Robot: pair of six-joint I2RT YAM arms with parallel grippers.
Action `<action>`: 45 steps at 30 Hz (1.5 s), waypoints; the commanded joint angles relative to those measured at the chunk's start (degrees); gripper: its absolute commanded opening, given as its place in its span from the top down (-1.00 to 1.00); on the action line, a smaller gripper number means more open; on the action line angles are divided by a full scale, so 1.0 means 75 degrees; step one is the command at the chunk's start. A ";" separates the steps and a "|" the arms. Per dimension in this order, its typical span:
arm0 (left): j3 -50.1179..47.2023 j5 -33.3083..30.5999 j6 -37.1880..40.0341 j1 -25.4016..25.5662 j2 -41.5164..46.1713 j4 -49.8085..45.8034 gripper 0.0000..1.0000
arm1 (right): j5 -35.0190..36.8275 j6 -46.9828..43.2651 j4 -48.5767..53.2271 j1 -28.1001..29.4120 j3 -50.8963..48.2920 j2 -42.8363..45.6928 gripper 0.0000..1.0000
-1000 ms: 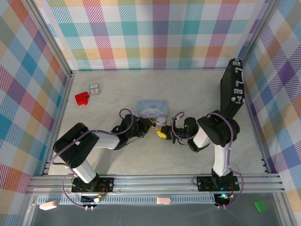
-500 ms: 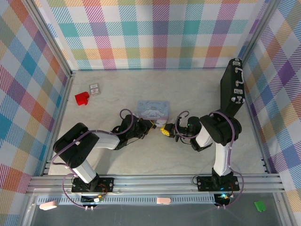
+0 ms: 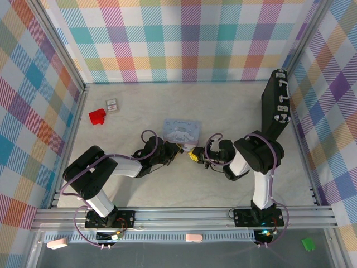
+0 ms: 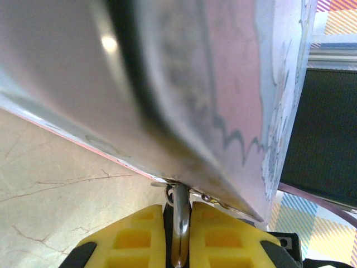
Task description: Unlock the padlock with the key
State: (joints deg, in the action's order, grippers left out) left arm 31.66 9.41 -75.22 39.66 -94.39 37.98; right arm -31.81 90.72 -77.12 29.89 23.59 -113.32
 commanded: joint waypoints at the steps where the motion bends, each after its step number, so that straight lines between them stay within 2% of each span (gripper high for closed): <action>1: 0.0219 0.1077 0.0033 0.0391 0.0216 0.0814 1.00 | 0.0015 0.0092 -0.0463 0.0530 -0.0020 0.0096 1.00; 21: 0.0390 0.0995 -0.0027 0.0378 0.0222 0.0814 1.00 | 0.0901 0.0355 -0.0463 0.1500 -0.0360 0.0050 1.00; 45: 0.0395 0.1111 -0.0010 0.0394 0.0240 0.0785 1.00 | 0.1022 0.0388 -0.0462 0.1780 -0.0297 0.0121 1.00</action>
State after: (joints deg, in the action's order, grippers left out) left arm 31.66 6.87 -74.13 39.62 -94.32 36.99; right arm -17.41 93.86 -80.53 40.49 20.34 -112.33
